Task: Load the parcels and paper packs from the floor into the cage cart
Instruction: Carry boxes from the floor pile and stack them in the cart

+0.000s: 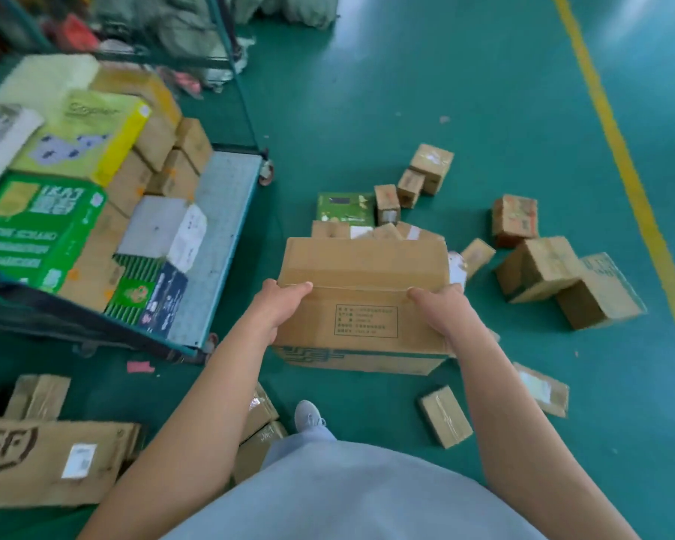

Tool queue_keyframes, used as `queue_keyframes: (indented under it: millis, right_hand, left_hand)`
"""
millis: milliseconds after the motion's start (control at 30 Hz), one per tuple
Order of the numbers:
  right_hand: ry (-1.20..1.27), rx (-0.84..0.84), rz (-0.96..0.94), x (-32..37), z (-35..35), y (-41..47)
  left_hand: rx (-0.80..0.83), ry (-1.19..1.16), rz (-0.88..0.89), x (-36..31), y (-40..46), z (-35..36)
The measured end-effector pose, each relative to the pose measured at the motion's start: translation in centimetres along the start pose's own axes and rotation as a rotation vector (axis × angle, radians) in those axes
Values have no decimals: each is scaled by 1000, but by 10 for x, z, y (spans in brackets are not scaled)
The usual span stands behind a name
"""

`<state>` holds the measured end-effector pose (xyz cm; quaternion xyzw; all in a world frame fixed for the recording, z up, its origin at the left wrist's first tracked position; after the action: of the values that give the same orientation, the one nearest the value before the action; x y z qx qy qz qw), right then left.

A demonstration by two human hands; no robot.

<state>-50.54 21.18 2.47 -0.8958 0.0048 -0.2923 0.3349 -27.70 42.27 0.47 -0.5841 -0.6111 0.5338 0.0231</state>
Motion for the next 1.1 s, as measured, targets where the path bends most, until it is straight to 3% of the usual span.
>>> queue_keyframes:
  millis: [400, 633, 800, 1100]
  right_hand:
    - [-167, 186, -235, 195, 163, 12]
    - [-156, 262, -342, 276, 216, 34]
    - [-153, 262, -403, 325, 230, 55]
    - [-203, 308, -467, 399, 283, 74]
  left_hand:
    - [-315, -270, -122, 25, 83, -184]
    - [-437, -435, -118, 21, 109, -225]
    - [-540, -422, -105, -1, 119, -245]
    - [-589, -468, -143, -6, 168, -282]
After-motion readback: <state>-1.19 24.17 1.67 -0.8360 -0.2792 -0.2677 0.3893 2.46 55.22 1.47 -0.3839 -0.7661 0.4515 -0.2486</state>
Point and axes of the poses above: each hand's wrist, its own y-axis towards the middle knuckle, its own z-axis out of the palm, x = y × z, the point moved 8 cm from there along y, towards the middle knuckle, and after that the axes turned 6 degrees about -x, right-handed, at the moved point
